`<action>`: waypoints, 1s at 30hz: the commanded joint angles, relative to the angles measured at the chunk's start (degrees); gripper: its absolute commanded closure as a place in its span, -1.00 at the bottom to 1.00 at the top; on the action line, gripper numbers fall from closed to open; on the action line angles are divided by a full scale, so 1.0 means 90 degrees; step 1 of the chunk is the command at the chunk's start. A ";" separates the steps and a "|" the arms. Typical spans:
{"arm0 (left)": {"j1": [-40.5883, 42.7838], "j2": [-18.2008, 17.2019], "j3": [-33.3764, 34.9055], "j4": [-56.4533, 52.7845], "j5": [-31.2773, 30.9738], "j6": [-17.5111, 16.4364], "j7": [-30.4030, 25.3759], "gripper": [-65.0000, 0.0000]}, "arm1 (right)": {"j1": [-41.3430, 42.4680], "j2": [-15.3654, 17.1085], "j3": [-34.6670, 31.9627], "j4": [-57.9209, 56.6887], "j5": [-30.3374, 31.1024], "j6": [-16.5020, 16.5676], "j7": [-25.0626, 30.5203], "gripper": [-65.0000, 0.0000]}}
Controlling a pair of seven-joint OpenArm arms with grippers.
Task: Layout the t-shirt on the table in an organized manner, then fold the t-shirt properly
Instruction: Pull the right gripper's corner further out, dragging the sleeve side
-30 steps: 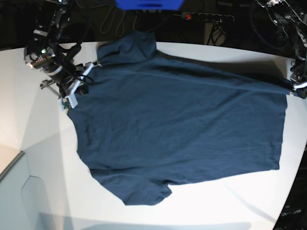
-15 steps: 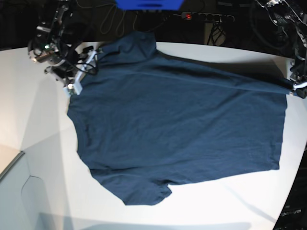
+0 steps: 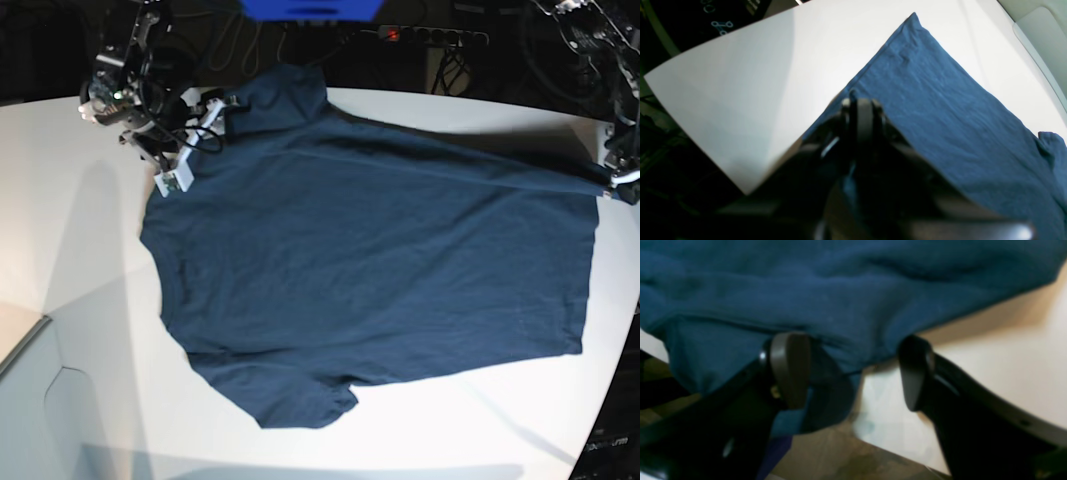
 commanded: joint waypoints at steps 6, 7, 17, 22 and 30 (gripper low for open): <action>-0.0027 -0.0073 -0.0014 0.0097 -0.0079 -0.0046 -0.0174 1.00 | 0.0078 -0.0011 0.0031 0.0104 0.0001 -0.0030 -0.0048 1.00; -0.0027 -0.0073 -0.0014 0.0097 -0.0079 -0.0046 -0.0174 1.00 | 0.0107 -0.0011 0.0041 0.0104 0.0001 -0.0030 -0.0048 1.00; 0.0022 -0.0073 -0.0024 0.0106 -0.0079 -0.0055 -0.0174 1.00 | 0.0342 0.0028 0.0236 0.0797 0.0001 -0.0030 -0.0048 1.00; 0.0022 -0.0073 -0.0024 0.0106 -0.0079 -0.0055 -0.0174 1.00 | 0.0479 0.0009 0.0207 0.1247 0.0001 -0.0030 -0.0068 1.00; 0.0002 -0.0073 -0.0024 -0.0011 -0.0059 -0.0055 -0.0203 1.00 | 0.0723 0.0028 -0.0438 0.1266 0.0001 -0.0030 -0.0058 1.00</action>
